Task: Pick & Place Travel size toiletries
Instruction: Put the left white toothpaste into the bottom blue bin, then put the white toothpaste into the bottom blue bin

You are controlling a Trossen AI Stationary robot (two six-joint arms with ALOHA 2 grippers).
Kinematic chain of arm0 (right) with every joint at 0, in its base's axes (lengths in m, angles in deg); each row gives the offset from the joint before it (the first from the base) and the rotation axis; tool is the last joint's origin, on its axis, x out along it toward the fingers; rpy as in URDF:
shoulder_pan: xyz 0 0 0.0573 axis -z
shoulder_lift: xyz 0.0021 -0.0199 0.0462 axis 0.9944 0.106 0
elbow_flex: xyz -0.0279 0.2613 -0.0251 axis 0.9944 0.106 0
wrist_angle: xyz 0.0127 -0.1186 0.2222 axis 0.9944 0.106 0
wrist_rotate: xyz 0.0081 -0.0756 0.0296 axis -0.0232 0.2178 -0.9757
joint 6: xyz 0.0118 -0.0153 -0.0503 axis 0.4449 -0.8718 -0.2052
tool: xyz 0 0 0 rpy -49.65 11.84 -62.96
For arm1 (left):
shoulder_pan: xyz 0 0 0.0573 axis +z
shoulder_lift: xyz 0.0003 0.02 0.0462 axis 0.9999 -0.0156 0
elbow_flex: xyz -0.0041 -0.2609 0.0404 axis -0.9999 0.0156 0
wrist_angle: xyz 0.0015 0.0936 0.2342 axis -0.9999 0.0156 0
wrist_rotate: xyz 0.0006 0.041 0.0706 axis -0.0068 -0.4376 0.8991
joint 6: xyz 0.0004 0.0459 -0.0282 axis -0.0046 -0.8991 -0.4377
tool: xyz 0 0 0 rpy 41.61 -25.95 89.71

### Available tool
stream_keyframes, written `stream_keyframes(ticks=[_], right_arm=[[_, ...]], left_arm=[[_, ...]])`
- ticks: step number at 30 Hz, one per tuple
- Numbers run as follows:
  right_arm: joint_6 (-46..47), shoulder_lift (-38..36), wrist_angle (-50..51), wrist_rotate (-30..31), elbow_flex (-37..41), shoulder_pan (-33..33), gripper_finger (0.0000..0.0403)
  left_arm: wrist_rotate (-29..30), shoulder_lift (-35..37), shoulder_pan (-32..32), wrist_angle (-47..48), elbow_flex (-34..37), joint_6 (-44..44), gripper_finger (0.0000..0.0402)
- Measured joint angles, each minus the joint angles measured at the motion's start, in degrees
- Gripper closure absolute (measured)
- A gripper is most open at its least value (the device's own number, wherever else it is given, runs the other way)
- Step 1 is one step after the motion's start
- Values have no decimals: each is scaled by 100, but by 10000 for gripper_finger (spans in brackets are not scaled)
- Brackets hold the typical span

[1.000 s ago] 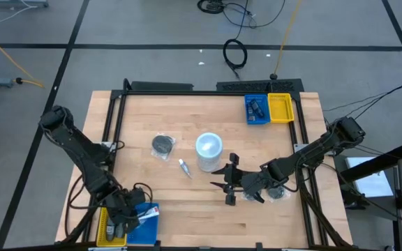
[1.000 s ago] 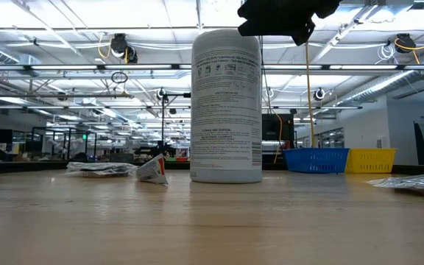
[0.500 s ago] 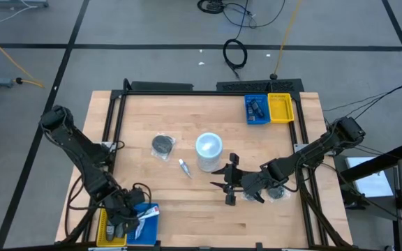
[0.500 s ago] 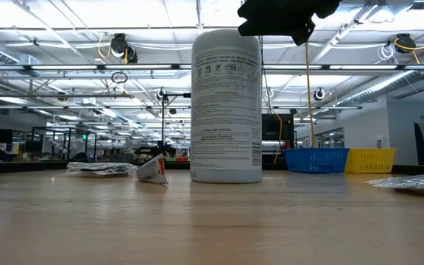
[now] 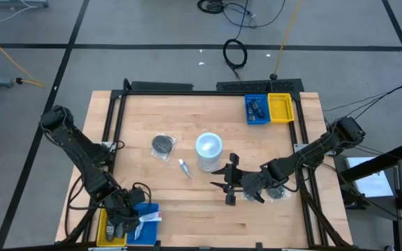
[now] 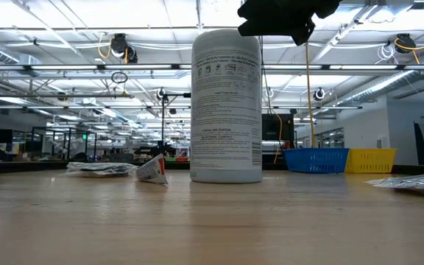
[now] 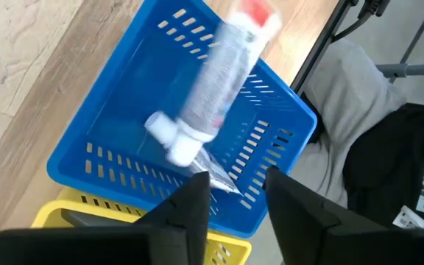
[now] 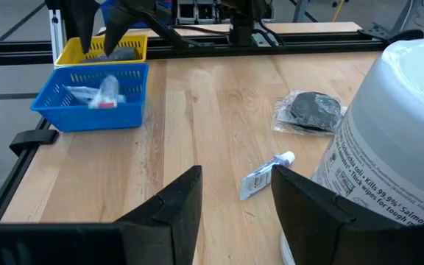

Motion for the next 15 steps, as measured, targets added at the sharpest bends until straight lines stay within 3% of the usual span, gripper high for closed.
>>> stream_keyframes(ticks=[9,15], right_arm=[[0,0,0,-2,1,0,248],[0,0,-2,-2,1,0,248]], left_arm=[[103,0,1,7,0,-40,235],[735,0,82,3,0,-1033,234]])
